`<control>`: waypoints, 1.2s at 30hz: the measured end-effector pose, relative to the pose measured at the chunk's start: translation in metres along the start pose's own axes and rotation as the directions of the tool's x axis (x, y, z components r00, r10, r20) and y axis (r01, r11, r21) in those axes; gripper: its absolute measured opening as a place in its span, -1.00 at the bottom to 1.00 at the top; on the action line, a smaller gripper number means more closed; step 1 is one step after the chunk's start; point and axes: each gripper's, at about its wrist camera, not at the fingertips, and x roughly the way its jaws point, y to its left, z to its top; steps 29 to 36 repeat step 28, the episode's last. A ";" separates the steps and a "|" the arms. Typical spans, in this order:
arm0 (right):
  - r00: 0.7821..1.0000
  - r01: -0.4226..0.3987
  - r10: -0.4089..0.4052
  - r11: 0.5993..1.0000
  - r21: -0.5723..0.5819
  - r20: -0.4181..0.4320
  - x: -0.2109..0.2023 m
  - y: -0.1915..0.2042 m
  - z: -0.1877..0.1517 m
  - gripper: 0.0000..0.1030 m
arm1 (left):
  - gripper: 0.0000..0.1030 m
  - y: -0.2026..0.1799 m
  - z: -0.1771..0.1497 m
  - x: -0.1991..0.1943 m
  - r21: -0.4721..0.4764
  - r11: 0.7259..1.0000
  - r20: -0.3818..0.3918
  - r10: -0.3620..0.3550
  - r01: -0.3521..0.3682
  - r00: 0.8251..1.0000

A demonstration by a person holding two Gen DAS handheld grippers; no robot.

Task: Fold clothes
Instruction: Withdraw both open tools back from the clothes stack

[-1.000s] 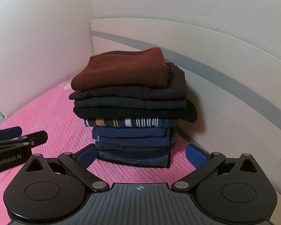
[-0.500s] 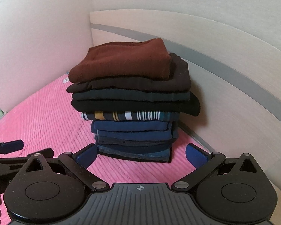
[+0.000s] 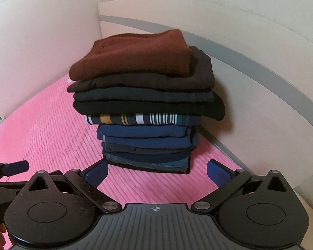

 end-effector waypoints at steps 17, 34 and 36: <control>0.999 0.008 -0.008 1.000 0.011 -0.036 0.014 -0.009 0.002 1.00 | 0.38 -0.008 0.000 0.011 0.003 1.000 0.010 -0.024 0.024 1.000; 0.999 -0.004 0.005 1.000 0.008 -0.037 0.016 -0.014 0.004 1.00 | 0.30 -0.010 0.008 0.002 0.006 1.000 0.085 -0.010 0.010 0.996; 0.999 -0.004 0.005 1.000 0.008 -0.037 0.016 -0.014 0.004 1.00 | 0.30 -0.010 0.008 0.002 0.006 1.000 0.085 -0.010 0.010 0.996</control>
